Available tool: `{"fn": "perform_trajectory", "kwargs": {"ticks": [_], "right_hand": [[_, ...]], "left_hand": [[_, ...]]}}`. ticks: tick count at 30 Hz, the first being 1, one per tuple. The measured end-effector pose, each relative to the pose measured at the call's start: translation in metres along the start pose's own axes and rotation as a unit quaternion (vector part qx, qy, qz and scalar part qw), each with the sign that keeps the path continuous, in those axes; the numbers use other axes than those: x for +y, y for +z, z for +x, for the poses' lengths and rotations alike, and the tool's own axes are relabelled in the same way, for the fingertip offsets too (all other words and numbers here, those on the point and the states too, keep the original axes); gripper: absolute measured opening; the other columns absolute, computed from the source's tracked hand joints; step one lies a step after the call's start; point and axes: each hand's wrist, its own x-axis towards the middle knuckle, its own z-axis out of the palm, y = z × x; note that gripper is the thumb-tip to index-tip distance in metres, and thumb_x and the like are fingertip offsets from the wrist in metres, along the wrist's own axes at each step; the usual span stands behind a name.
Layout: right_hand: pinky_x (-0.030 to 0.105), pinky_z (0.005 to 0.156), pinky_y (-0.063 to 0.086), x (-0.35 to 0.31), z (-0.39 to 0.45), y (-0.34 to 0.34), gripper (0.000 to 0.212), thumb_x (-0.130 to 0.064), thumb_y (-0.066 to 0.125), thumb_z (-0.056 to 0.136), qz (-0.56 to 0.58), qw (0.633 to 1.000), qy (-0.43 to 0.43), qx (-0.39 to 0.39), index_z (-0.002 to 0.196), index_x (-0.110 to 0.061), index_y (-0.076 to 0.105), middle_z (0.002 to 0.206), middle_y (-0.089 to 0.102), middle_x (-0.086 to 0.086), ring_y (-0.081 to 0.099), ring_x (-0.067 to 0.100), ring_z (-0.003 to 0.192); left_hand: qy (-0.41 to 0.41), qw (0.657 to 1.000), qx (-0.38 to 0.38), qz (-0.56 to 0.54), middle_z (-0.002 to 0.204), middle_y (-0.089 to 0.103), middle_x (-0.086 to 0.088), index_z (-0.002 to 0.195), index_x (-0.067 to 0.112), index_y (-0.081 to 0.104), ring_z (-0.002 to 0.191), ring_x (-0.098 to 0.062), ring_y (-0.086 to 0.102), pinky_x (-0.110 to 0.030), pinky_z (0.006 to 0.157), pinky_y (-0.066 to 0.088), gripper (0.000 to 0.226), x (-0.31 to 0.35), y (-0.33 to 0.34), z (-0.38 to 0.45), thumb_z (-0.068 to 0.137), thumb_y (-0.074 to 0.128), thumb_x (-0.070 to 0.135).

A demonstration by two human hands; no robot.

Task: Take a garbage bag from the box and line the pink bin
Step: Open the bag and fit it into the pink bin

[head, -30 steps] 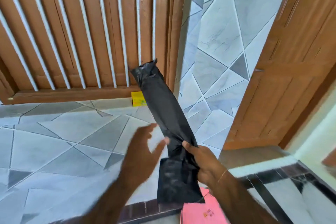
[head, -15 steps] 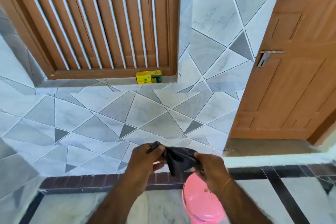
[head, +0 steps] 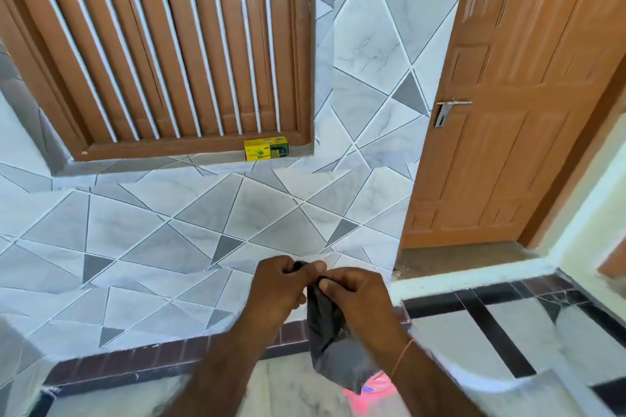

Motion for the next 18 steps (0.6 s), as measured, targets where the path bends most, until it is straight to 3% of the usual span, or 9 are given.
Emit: {"fn": "perform_trajectory", "kwargs": {"ticks": [4, 6, 8, 11, 14, 16, 18], "right_hand": [[0.035, 0.07, 0.054, 0.001, -0.023, 0.002, 0.007, -0.006, 0.07, 0.084, 0.077, 0.995, 0.06, -0.007, 0.079, -0.005, 0.075, 0.08, 0.073, 0.015, 0.064, 0.019, 0.07], [0.036, 0.068, 0.051, 0.002, -0.032, -0.001, 0.007, -0.004, 0.074, 0.079, 0.151, 0.983, 0.101, 0.017, 0.075, 0.001, 0.07, 0.077, 0.068, 0.02, 0.062, 0.026, 0.071], [0.034, 0.066, 0.048, 0.002, -0.038, -0.006, 0.018, -0.003, 0.081, 0.071, 0.188, 0.974, 0.121, 0.043, 0.065, -0.006, 0.064, 0.071, 0.062, 0.018, 0.058, 0.026, 0.069], [0.034, 0.064, 0.046, -0.001, -0.047, -0.015, 0.026, -0.016, 0.086, 0.065, 0.237, 0.96, 0.147, 0.032, 0.06, -0.011, 0.06, 0.068, 0.06, 0.015, 0.056, 0.026, 0.067], [0.036, 0.071, 0.052, -0.002, -0.048, -0.026, 0.018, -0.014, 0.074, 0.081, 0.276, 0.945, 0.17, 0.042, 0.068, -0.007, 0.066, 0.073, 0.069, 0.016, 0.062, 0.027, 0.068], [0.035, 0.073, 0.054, -0.001, -0.043, -0.036, 0.012, -0.01, 0.069, 0.086, 0.277, 0.944, 0.171, 0.055, 0.076, -0.003, 0.068, 0.079, 0.071, 0.018, 0.065, 0.027, 0.071], [0.036, 0.076, 0.054, 0.001, -0.038, -0.046, 0.008, -0.008, 0.067, 0.086, 0.23, 0.959, 0.149, 0.073, 0.081, -0.004, 0.071, 0.087, 0.073, 0.021, 0.066, 0.028, 0.078]], "left_hand": [[-0.02, 0.999, -0.035, -0.033, 0.063, 0.06, -0.014, 0.07, 0.005, 0.057, 0.052, -0.02, 0.062, -0.025, 0.051, 0.051, 0.032, -0.013, -0.01, -0.019, 0.075, 0.078, 0.028], [-0.031, 0.991, -0.069, -0.107, 0.069, 0.062, -0.016, 0.072, 0.006, 0.057, 0.064, -0.024, 0.066, -0.028, 0.059, 0.056, 0.023, -0.017, -0.012, -0.027, 0.077, 0.078, 0.014], [-0.041, 0.977, -0.087, -0.191, 0.075, 0.064, -0.017, 0.079, 0.003, 0.059, 0.07, -0.024, 0.066, -0.027, 0.061, 0.057, 0.016, -0.016, -0.011, -0.034, 0.079, 0.073, -0.003], [-0.04, 0.971, -0.085, -0.218, 0.08, 0.073, -0.011, 0.089, 0.003, 0.069, 0.07, -0.018, 0.067, -0.022, 0.06, 0.055, 0.013, -0.008, -0.006, -0.048, 0.082, 0.066, -0.008], [0.0, 0.989, -0.071, -0.131, 0.077, 0.075, -0.002, 0.084, 0.014, 0.077, 0.065, -0.012, 0.065, -0.022, 0.059, 0.05, 0.024, -0.002, -0.002, -0.056, 0.085, 0.061, -0.003], [0.043, 0.998, -0.029, -0.019, 0.073, 0.072, 0.002, 0.079, 0.017, 0.076, 0.066, -0.013, 0.063, -0.024, 0.063, 0.05, 0.021, 0.0, 0.001, -0.056, 0.085, 0.061, 0.003], [0.091, 0.985, 0.007, 0.145, 0.08, 0.067, 0.005, 0.076, 0.021, 0.07, 0.076, -0.016, 0.063, -0.026, 0.072, 0.05, 0.02, 0.0, 0.003, -0.055, 0.087, 0.058, 0.01]]}}
